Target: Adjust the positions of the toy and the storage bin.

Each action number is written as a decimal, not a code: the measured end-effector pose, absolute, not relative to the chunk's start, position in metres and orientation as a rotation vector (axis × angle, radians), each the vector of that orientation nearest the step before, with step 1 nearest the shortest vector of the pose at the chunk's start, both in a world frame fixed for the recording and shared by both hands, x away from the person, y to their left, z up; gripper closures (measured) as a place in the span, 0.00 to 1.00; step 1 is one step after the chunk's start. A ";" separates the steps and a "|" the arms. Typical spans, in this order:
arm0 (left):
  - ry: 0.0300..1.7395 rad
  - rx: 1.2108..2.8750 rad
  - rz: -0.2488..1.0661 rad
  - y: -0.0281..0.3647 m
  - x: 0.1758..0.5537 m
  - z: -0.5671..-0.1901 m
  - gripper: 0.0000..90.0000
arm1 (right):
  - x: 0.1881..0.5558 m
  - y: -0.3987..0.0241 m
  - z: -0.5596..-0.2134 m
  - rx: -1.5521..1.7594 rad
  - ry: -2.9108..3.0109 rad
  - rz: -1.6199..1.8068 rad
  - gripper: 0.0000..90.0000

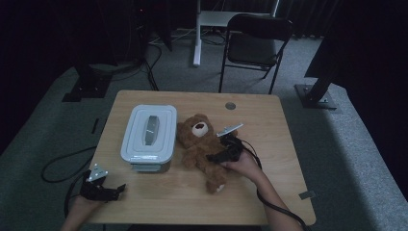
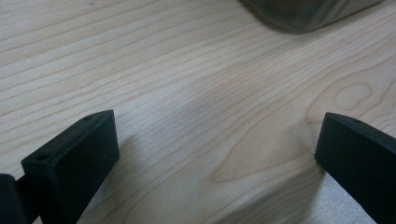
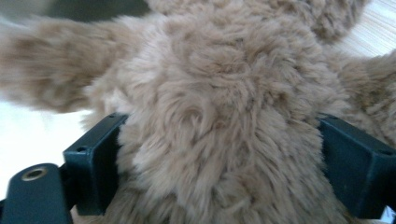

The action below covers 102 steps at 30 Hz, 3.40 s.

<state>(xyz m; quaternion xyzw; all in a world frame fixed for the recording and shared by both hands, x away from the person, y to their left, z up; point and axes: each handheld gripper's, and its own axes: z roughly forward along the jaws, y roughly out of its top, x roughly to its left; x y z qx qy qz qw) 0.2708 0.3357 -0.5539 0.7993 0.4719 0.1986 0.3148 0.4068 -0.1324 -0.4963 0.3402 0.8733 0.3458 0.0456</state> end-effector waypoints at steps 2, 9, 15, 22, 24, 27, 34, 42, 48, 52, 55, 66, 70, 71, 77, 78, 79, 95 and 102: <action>1.243 2.107 0.523 0.336 0.271 -0.554 0.00 | 0.406 -0.129 -0.498 1.037 2.657 1.032 0.14; 1.245 2.105 0.524 0.336 0.271 -0.554 0.01 | 0.396 -0.126 -0.497 1.031 2.592 1.006 0.51; 1.245 2.105 0.524 0.336 0.271 -0.554 0.00 | 0.389 -0.137 -0.490 1.052 2.481 1.119 0.75; 1.245 2.105 0.524 0.336 0.271 -0.554 0.01 | 0.388 -0.145 -0.481 1.073 2.393 1.108 0.80; 1.246 2.105 0.524 0.336 0.271 -0.554 0.01 | 0.389 -0.154 -0.475 1.107 2.328 1.110 0.80; 1.245 2.105 0.524 0.336 0.271 -0.554 0.01 | 0.391 -0.163 -0.471 1.127 2.294 1.121 0.80; 1.245 2.105 0.524 0.336 0.271 -0.554 0.00 | 0.400 -0.195 -0.461 1.206 2.193 1.051 0.80; 1.249 2.103 0.525 0.335 0.271 -0.554 0.01 | 0.418 -0.236 -0.451 1.355 2.026 1.038 0.80; 1.249 2.102 0.525 0.335 0.271 -0.554 0.00 | 0.439 -0.254 -0.447 1.411 1.959 0.963 0.80; 1.249 2.102 0.525 0.335 0.271 -0.554 0.00 | 0.452 -0.263 -0.447 1.456 1.931 0.943 0.80; 1.249 2.103 0.525 0.335 0.271 -0.554 0.00 | 0.461 -0.269 -0.449 1.491 1.913 0.929 0.80; 1.249 2.103 0.525 0.335 0.271 -0.554 0.01 | 0.493 -0.282 -0.477 1.606 1.936 0.800 0.74; 1.251 2.103 0.525 0.335 0.271 -0.554 0.01 | 0.490 -0.291 -0.480 1.657 1.897 0.911 0.56; 1.251 2.103 0.525 0.335 0.271 -0.554 0.01 | 0.490 -0.291 -0.480 1.657 1.897 0.911 0.56; 1.256 2.101 0.527 0.334 0.273 -0.554 0.00 | 0.489 -0.298 -0.469 1.694 1.915 0.931 0.33; 1.256 2.101 0.527 0.334 0.273 -0.554 0.01 | 0.488 -0.299 -0.469 1.704 1.911 0.933 0.33; 1.256 2.101 0.527 0.334 0.273 -0.554 0.00 | 0.487 -0.299 -0.468 1.716 1.899 0.939 0.33; 1.246 2.131 0.478 0.332 0.290 -0.547 0.01 | 0.468 -0.282 -0.449 1.635 1.906 1.074 0.15; 1.248 2.119 0.523 0.330 0.306 -0.538 0.01 | 0.462 -0.252 -0.436 1.545 1.958 1.149 0.15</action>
